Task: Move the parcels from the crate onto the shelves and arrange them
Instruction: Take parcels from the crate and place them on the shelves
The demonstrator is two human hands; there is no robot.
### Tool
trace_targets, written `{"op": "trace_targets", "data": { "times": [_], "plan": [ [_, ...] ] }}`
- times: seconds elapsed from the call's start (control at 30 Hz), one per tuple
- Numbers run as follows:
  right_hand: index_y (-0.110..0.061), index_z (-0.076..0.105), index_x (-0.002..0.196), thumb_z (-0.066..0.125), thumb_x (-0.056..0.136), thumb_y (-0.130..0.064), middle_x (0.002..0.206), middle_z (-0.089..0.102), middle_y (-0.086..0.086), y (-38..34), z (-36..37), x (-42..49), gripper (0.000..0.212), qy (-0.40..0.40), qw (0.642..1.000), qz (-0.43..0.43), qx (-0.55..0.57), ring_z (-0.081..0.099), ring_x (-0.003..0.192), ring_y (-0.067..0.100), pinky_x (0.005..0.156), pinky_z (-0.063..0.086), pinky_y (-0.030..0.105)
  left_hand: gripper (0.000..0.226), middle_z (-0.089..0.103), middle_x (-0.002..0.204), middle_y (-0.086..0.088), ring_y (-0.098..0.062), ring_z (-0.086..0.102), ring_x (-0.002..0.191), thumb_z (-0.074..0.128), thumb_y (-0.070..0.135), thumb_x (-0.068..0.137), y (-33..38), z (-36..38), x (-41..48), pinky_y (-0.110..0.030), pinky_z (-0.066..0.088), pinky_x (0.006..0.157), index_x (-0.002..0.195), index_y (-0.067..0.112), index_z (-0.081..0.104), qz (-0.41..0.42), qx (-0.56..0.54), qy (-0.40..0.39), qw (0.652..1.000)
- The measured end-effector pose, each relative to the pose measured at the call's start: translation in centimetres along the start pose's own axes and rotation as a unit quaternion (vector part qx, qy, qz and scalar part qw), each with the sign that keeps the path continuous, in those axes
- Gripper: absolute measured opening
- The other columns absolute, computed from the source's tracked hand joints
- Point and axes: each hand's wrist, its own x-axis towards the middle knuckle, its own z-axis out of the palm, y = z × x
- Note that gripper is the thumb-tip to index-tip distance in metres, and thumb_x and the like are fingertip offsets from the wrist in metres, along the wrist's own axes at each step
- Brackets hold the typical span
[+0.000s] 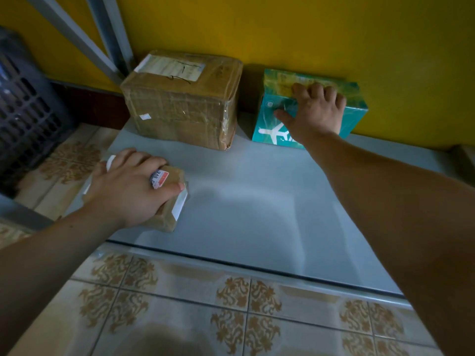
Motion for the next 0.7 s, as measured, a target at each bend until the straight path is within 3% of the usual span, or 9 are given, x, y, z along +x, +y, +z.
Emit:
{"op": "trace_targets", "data": {
  "times": [0.2, 0.43, 0.7],
  "plan": [
    [-0.022, 0.035, 0.146, 0.042, 0.094, -0.064, 0.161, 0.022, 0.013, -1.8, 1.0, 1.0, 0.068, -0.034, 0.997, 0.064, 0.032, 0.007, 0.151, 0.039, 0.118, 0.001, 0.058, 0.084, 0.042, 0.136, 0.013, -0.014, 0.023, 0.137, 0.022, 0.081, 0.058, 0.2, 0.0, -0.1, -0.051, 0.022, 0.111, 0.127, 0.039, 0.048, 0.002, 0.0, 0.011, 1.0],
    [-0.02, 0.037, 0.143, 0.042, 0.093, -0.063, 0.152, 0.034, 0.013, -2.1, 1.6, 1.7, 0.066, -0.011, 0.995, 0.083, 0.045, 0.023, 0.144, 0.037, 0.118, 0.01, 0.056, 0.087, 0.045, 0.134, 0.012, -0.017, 0.026, 0.136, 0.021, 0.08, 0.059, -0.5, 0.4, 0.0, -0.055, 0.029, 0.107, 0.129, 0.036, 0.048, 0.03, 0.026, 0.013, 0.999],
    [-0.022, 0.034, 0.146, 0.044, 0.094, -0.063, 0.154, 0.032, 0.012, -0.5, 1.6, 2.0, 0.067, -0.015, 0.998, 0.042, 0.045, 0.024, 0.143, 0.036, 0.118, 0.011, 0.055, 0.086, 0.041, 0.136, 0.015, -0.012, 0.023, 0.136, 0.022, 0.081, 0.057, 0.2, -0.1, -0.3, -0.051, 0.023, 0.108, 0.128, 0.039, 0.046, 0.005, 0.004, 0.013, 1.0]
  ]
}}
